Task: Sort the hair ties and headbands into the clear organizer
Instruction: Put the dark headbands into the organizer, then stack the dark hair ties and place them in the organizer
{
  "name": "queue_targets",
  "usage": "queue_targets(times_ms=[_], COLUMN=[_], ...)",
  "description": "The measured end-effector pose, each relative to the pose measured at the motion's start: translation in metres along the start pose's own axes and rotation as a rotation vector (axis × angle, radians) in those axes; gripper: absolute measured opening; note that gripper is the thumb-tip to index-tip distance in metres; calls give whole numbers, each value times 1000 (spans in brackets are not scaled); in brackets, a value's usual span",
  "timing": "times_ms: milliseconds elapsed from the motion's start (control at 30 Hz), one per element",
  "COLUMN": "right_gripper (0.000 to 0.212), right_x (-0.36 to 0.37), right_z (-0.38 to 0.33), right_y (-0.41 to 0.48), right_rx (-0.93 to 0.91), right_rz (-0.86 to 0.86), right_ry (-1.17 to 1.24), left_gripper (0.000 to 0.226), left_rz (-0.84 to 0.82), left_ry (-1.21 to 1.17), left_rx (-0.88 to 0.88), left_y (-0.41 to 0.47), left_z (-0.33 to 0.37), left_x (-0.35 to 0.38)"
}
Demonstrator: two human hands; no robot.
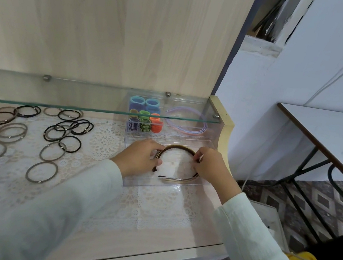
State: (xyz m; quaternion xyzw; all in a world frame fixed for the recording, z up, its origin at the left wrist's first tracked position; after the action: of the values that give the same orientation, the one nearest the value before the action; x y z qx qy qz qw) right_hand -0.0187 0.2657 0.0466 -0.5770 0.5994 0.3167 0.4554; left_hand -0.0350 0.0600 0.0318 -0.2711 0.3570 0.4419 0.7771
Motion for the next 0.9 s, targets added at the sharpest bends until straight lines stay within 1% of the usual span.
queue_targets(times_ms=[100,200,333,533,767,900], right_gripper=[22,25,27,27,22,24], right_x=[2,2,3,6,1,0], right_z=[-3,-7,-8,-1,7,7], right_y=[-3,-10,-20,-25,-27,-27], right_rx=[43,76,132,149,173,174], right_rz=[27,68,145,216,256,247], right_ry=[-62,-225,-403,-445,-486,-513], left_gripper=[42,41,44,47,50,52], left_rz=[-11,-3,9,-25,-89,-103], left_ry=[26,129,170,259,285,291], left_rx=[22,51,28,11,-8,-17], left_y=[-2,-5,-7,-7,-8,-8], left_z=[2,4,7,6,6,7], left_x=[1,8,9,8,6,5])
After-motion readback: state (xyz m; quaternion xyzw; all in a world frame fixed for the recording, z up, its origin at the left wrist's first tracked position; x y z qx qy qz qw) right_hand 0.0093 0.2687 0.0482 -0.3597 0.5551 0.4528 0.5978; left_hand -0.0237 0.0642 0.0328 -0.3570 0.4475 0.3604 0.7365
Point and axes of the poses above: each hand's wrist, its own y-axis towards the middle knuckle, its own x-axis out of the palm, z = x × y, the point moved 1 cm from there along y, towards the middle knuckle, and after that the axes turned 5 degrees about -z, right-handed, at the moved point
